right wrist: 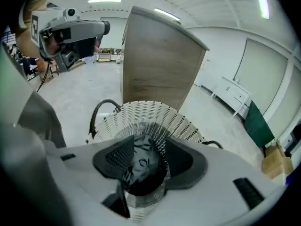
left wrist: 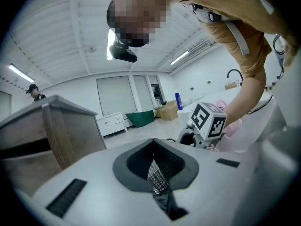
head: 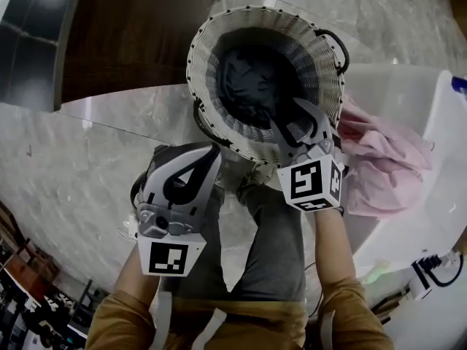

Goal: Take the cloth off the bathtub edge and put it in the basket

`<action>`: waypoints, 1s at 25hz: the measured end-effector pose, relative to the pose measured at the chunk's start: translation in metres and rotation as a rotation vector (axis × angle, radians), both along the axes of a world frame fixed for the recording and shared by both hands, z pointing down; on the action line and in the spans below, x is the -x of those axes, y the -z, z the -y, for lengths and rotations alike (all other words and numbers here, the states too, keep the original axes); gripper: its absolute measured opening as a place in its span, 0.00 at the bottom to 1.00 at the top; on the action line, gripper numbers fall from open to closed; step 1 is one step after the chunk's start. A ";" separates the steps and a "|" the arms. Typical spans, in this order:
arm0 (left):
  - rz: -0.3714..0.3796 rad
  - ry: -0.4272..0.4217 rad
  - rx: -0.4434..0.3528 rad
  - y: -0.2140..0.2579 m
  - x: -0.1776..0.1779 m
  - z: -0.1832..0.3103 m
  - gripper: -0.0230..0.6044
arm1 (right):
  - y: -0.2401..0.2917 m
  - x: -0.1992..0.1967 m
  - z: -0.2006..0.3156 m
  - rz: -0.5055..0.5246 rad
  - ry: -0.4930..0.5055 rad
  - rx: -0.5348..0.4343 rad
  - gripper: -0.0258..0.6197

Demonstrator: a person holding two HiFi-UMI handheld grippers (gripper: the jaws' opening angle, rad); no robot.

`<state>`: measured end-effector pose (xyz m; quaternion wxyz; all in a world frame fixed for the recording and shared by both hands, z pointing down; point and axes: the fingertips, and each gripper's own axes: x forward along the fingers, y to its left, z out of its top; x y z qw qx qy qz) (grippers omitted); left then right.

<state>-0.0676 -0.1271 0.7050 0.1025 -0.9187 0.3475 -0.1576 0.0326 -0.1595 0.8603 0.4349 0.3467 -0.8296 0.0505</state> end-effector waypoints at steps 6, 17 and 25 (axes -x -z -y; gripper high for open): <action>-0.009 0.016 -0.017 0.087 -0.004 -0.011 0.05 | 0.102 -0.006 -0.018 0.018 0.000 -0.046 0.14; -0.028 0.043 -0.039 0.220 -0.010 -0.035 0.05 | 0.260 -0.017 -0.056 0.024 0.014 -0.071 0.05; -0.031 0.041 -0.094 0.295 0.000 -0.044 0.05 | 0.355 -0.008 -0.070 0.052 -0.011 -0.129 0.05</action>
